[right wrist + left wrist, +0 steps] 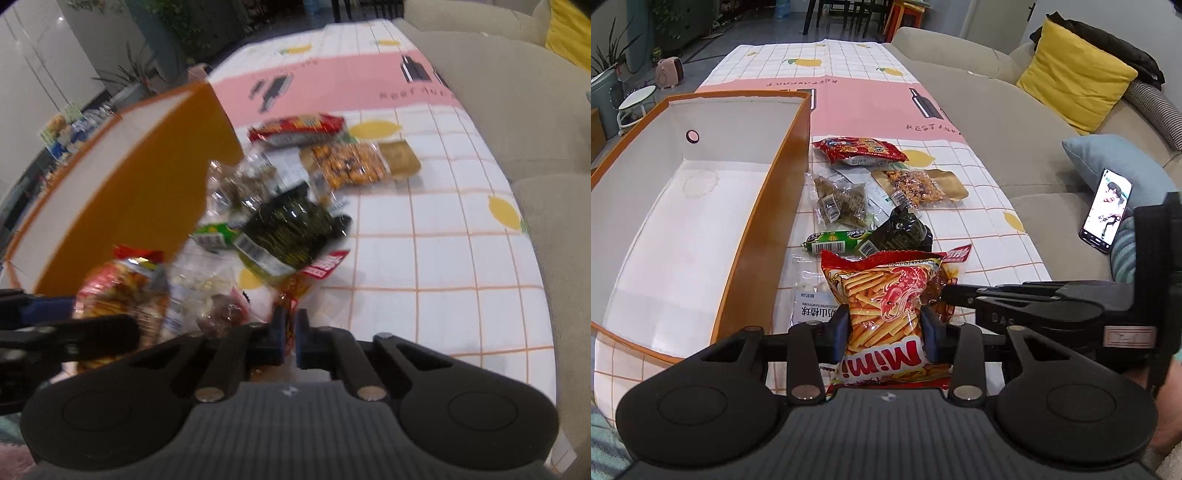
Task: Organize snacks
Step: 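Carry both snacks over the box and open both tools to drop them inside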
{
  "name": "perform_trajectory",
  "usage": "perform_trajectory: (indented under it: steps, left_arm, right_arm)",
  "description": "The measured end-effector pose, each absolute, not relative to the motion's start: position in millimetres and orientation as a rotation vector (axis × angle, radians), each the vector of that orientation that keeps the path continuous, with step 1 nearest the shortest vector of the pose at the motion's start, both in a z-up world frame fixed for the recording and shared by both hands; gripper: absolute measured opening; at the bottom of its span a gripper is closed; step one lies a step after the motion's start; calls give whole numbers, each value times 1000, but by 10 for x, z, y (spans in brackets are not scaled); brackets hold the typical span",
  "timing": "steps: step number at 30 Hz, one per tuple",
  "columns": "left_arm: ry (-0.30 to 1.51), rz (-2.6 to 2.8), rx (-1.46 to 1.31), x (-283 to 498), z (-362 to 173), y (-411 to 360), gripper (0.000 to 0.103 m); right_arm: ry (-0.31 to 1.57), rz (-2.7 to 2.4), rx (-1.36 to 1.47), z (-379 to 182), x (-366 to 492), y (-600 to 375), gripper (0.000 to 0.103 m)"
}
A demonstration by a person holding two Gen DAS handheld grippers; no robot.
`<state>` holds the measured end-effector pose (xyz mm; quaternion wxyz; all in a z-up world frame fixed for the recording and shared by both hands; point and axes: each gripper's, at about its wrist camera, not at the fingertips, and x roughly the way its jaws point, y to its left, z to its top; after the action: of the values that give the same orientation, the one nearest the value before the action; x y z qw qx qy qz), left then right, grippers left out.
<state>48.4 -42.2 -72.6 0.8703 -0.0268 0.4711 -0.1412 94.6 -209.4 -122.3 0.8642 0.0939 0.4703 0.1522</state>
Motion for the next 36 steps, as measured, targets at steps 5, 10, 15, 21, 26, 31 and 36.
perform_trajectory:
  steps: [5, 10, 15, 21, 26, 31, 36]
  left_arm:
    - [970, -306, -53, 428, -654, -431, 44]
    - [943, -297, -56, 361, -509, -408, 44]
    - [905, -287, -59, 300, -306, -348, 44]
    - [849, -287, -51, 278, 2, -215, 44]
    - [824, -270, -59, 345, 213, 23, 44]
    - [812, -221, -5, 477, 361, 270, 44]
    - [831, -173, 33, 662, 423, 542, 44]
  right_arm:
    - [959, 318, 169, -1073, 849, -2095, 0]
    - [942, 324, 138, -865, 729, -2110, 0]
    - [875, 331, 112, -560, 576, -2123, 0]
    - [772, 364, 114, -131, 460, -2095, 0]
    - [703, 443, 136, 194, 464, -1921, 0]
    - [665, 537, 148, 436, 561, -1604, 0]
    - [664, 608, 159, 553, 741, -1215, 0]
